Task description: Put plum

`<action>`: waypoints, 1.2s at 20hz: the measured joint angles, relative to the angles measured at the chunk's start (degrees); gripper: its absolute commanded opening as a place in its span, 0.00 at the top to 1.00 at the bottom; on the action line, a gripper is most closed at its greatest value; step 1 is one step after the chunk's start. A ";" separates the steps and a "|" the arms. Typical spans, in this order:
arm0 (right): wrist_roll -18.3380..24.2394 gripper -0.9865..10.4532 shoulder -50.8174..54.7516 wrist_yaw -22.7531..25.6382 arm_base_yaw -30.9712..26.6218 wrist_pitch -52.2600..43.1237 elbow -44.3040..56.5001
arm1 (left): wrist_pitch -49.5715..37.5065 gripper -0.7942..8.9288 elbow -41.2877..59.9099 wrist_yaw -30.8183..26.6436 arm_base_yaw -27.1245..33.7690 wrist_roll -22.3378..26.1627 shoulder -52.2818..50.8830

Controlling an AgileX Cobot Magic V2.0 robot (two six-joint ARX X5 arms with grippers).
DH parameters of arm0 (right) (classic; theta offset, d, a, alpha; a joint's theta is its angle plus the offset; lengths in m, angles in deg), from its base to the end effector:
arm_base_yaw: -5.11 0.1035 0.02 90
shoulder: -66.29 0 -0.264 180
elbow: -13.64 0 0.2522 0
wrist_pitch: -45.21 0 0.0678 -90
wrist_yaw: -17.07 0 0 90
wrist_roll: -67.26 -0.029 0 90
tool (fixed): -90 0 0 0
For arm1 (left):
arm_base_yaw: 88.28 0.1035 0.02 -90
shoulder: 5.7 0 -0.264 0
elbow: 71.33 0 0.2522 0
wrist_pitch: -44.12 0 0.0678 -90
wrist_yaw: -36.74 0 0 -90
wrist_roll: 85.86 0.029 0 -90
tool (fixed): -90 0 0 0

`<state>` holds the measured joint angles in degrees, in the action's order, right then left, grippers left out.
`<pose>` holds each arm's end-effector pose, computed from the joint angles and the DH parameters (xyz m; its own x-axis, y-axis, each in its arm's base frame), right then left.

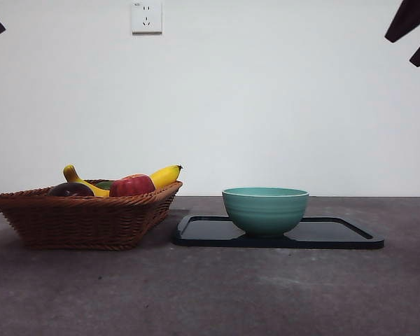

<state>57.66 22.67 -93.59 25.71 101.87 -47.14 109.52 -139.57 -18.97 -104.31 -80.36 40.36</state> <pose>0.1304 0.0599 0.2996 0.5517 0.5843 -0.5952 -0.4766 0.8065 0.3500 0.1274 -0.0536 0.3260 0.4231 -0.7077 -0.5658 0.6830 0.6594 -0.3142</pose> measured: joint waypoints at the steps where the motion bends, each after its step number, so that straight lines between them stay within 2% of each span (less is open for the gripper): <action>1: -1.49 0.70 -0.42 1.25 -0.11 -1.29 -0.02 | 0.02 0.51 0.00 0.00 0.00 0.00 0.00; 3: -4.11 0.69 -3.04 2.73 -1.07 -3.43 -0.92 | 0.02 0.51 0.00 0.00 0.00 0.00 0.00; 6: -5.68 0.68 -10.49 2.78 -2.84 -5.99 -4.09 | 0.02 0.51 0.00 0.00 0.00 0.00 0.00; 16: -2.93 0.68 -39.36 4.20 -5.68 -7.82 -20.57 | 0.04 0.51 0.00 0.00 0.00 -0.02 0.00; 24: -2.32 0.68 -53.42 4.24 -5.62 -15.10 -22.69 | 0.63 0.51 0.00 0.00 0.00 0.00 0.00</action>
<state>55.34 -30.75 -89.35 20.09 86.77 -69.83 110.15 -139.57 -18.97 -104.31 -80.36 40.36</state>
